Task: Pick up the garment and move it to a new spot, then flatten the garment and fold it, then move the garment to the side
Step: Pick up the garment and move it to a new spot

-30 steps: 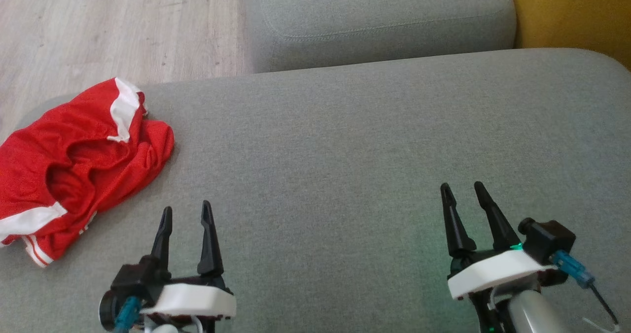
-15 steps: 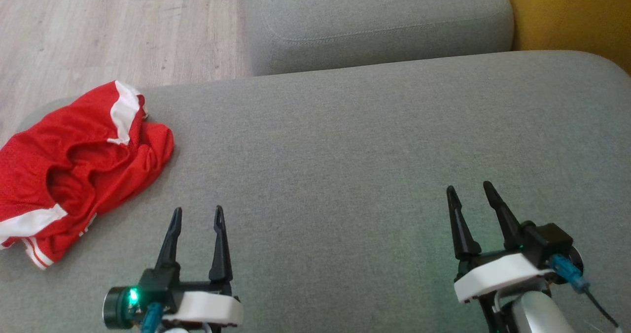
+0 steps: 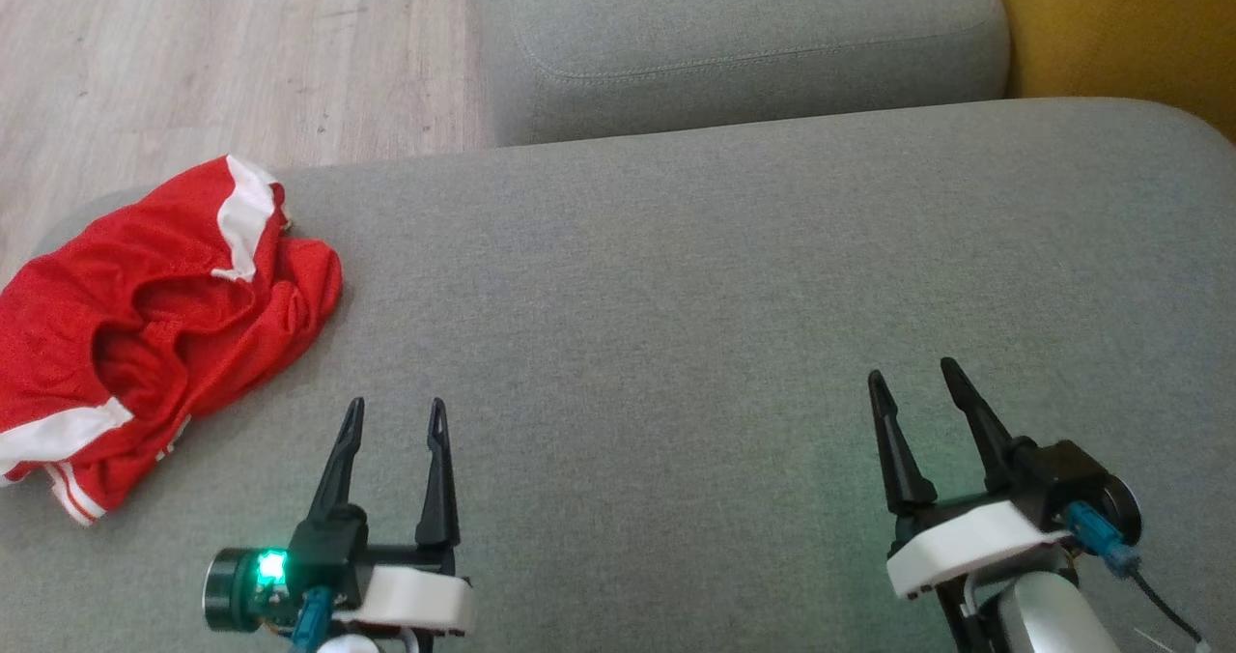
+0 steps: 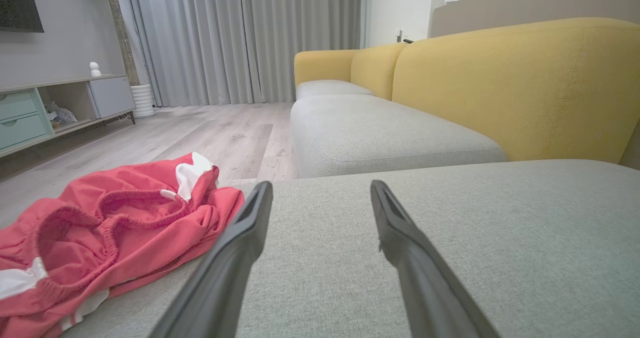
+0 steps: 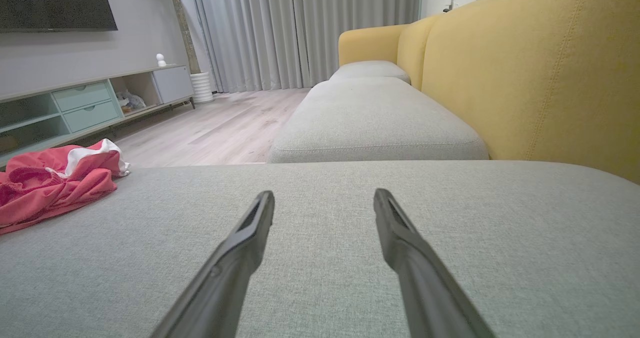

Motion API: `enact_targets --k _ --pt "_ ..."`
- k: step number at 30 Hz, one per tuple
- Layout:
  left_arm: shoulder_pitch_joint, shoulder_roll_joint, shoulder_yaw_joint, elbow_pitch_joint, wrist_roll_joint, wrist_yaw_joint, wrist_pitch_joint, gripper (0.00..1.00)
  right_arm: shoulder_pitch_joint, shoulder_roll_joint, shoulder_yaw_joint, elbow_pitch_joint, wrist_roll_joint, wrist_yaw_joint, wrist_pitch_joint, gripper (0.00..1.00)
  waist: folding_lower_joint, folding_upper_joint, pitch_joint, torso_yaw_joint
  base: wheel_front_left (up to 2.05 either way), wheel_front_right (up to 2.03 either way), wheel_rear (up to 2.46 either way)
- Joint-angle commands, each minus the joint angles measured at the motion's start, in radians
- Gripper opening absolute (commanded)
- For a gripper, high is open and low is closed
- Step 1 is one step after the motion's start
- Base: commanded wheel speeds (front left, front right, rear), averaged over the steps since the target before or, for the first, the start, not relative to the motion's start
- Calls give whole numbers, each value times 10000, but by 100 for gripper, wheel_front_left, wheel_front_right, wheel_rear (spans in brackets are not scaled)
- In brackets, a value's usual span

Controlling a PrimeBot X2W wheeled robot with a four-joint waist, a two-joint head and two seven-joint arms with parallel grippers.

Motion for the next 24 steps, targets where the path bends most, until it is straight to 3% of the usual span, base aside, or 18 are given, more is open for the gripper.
enact_targets --k 1,12,24 --pt "-535 68 359 -247 54 -26 -122 100 -546 -78 189 -250 -37 -7 -137 100 0 0 0 24 0 0 0" --pt "-600 68 202 -177 37 -76 -122 100 -514 -78 226 -191 -106 -7 -137 100 0 0 111 530 0 0 0" --pt "-710 68 232 -141 -143 -63 -122 100 -438 -78 412 -244 -149 -7 -137 100 0 0 255 2642 0 0 0"
